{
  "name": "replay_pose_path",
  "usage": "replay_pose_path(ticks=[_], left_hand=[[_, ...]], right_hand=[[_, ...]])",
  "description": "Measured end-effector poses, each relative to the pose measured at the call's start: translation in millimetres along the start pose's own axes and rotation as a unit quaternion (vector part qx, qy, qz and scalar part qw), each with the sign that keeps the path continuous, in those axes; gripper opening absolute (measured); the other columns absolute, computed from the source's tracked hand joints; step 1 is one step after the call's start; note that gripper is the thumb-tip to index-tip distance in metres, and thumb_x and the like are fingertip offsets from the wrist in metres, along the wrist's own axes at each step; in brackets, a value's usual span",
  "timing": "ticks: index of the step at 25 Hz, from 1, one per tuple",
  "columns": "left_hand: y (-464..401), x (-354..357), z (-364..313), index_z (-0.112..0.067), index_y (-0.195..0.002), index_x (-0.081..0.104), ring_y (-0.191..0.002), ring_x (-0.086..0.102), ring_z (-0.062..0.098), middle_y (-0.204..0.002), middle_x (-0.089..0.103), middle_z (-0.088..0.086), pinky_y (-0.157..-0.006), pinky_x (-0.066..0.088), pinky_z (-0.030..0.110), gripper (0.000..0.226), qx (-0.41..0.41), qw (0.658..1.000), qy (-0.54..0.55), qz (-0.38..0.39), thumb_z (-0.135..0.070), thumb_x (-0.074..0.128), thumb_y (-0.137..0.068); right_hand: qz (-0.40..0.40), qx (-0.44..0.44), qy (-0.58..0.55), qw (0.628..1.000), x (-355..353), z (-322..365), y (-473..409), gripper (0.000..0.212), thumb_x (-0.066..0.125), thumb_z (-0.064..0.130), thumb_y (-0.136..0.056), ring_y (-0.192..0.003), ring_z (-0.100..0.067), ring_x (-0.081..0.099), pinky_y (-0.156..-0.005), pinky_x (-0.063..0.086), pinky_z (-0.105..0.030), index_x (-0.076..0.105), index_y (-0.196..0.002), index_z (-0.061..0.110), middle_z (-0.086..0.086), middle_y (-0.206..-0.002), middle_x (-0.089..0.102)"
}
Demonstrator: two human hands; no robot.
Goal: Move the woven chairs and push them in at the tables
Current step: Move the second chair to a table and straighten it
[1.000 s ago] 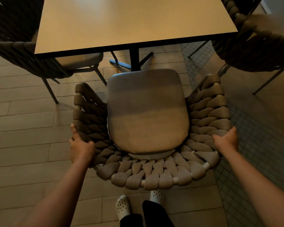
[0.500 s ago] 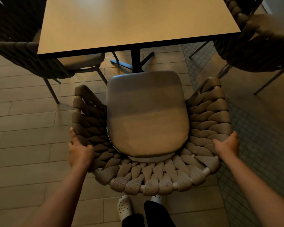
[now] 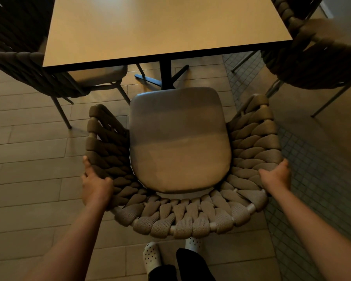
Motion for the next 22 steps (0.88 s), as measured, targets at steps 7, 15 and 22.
replay_pose_path(ticks=[7, 15, 22], left_hand=[[4.2, 4.7, -2.8, -0.036, -0.148, -0.004, -0.112, 0.049, 0.045, -0.139, 0.036, 0.025, -0.084, 0.045, 0.051, 0.088, 0.000, 1.000, 0.003, -0.005, -0.016, 0.056, -0.087], [4.7, 5.1, -1.9, -0.035, -0.148, -0.001, -0.112, 0.049, 0.047, -0.137, 0.038, 0.026, -0.085, 0.044, 0.054, 0.088, 0.007, 1.000, 0.003, -0.016, -0.016, 0.057, -0.085], [3.6, 4.3, -0.4, -0.037, -0.148, -0.001, -0.114, 0.048, 0.046, -0.139, 0.036, 0.025, -0.088, 0.044, 0.055, 0.089, 0.010, 1.000, 0.014, -0.012, -0.015, 0.057, -0.085]], right_hand=[[0.005, -0.005, -0.001, 1.000, -1.5, 3.8, -11.3, 0.080, 0.072, 0.010, -0.075, -0.123, -0.044, 0.043, -0.096, 0.041, -0.049, 0.025, -0.140, 0.003, -0.028, -0.139, 0.038], [0.008, -0.019, -0.005, 1.000, -2.2, 1.8, -8.5, 0.080, 0.072, 0.011, -0.076, -0.122, -0.044, 0.045, -0.095, 0.042, -0.050, 0.026, -0.140, 0.002, -0.027, -0.139, 0.039], [0.009, -0.014, -0.011, 1.000, -1.5, 1.7, -6.5, 0.077, 0.070, 0.012, -0.076, -0.119, -0.044, 0.047, -0.093, 0.043, -0.049, 0.027, -0.140, 0.004, -0.026, -0.138, 0.040]])
Point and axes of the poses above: each hand's wrist, its own y-axis away from the middle knuckle, its own x-axis out of the palm, z = x × y, the point moved 3 cm from there along -y, towards the middle knuckle
